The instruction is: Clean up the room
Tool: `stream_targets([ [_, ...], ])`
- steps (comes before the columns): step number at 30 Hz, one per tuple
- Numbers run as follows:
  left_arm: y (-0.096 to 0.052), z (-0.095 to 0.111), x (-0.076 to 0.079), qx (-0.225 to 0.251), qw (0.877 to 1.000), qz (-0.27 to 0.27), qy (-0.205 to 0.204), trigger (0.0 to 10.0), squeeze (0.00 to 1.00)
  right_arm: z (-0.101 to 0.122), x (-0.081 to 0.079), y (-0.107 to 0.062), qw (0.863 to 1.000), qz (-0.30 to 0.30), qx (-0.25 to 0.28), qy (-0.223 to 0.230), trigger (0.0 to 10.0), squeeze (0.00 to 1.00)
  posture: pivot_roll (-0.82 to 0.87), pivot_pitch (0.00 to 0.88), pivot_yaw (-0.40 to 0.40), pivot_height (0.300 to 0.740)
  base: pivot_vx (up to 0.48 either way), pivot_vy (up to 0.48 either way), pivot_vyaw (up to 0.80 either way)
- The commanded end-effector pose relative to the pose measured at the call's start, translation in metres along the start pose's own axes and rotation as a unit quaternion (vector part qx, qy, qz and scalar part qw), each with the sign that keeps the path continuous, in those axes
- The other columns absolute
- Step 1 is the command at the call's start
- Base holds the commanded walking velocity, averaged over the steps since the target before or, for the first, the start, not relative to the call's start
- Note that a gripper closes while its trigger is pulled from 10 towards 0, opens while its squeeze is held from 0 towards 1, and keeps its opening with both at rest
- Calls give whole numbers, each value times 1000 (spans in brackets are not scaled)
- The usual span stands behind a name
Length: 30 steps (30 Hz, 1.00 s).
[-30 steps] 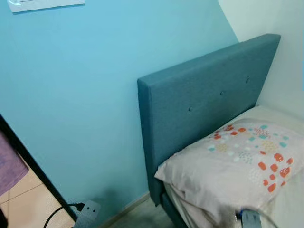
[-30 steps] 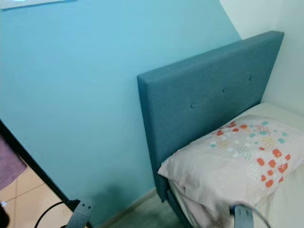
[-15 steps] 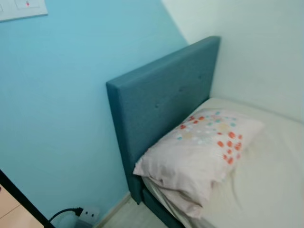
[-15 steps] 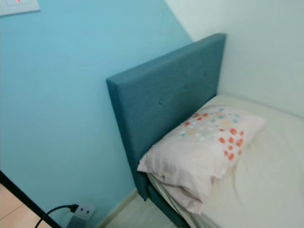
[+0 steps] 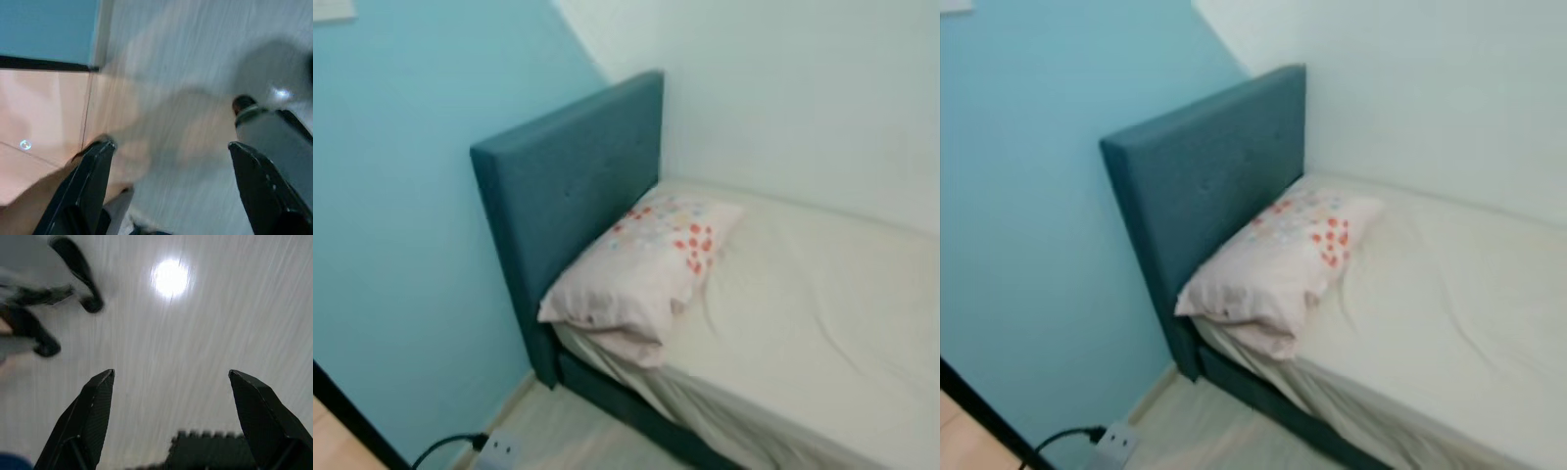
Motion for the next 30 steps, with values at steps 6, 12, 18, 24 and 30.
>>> stream_targets([
  [6, 0, 3, 2, 5, 1000, -17, 0, 10000, 0, 24, -4, 0, 999, -7, 34, -6, 10000, 0, -87, 0, 51, 726, 0, 0, -402],
  [12, 0, 0, 2, 0, 1000, -18, -3, 10000, 0, 26, 2, -1, 999, -6, 41, 8, 10000, 0, -89, 0, 54, 726, 0, -472, 0],
  [18, 0, -3, 2, -4, 1000, -20, -6, 10000, 0, 28, 15, -1, 998, -13, 53, 13, 10000, 0, -87, 0, 53, 726, 0, -480, 0],
  [24, -1, -8, 2, -9, 1000, -21, -7, 10000, 0, 37, 19, -3, 997, -17, 74, 11, 10000, 0, -87, 0, 53, 726, 0, -480, 0],
  [30, -1, -9, 2, -11, 1000, -23, -6, 10000, 0, 48, 20, -4, 995, -17, 94, 6, 10000, 0, -88, 0, 55, 726, 0, -480, 0],
])
Point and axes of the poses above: a point about 5 cm out from each wrist's last joint towards the gripper, its own y axis pointing out of the wrist towards the gripper, its own z axis along the axis of the wrist's last joint, x = y × z, the point moved 6 cm from there along y, pointing out of the wrist towards the gripper, and after that the axes turned 6 degrees about -y, right-handed, at the moved point
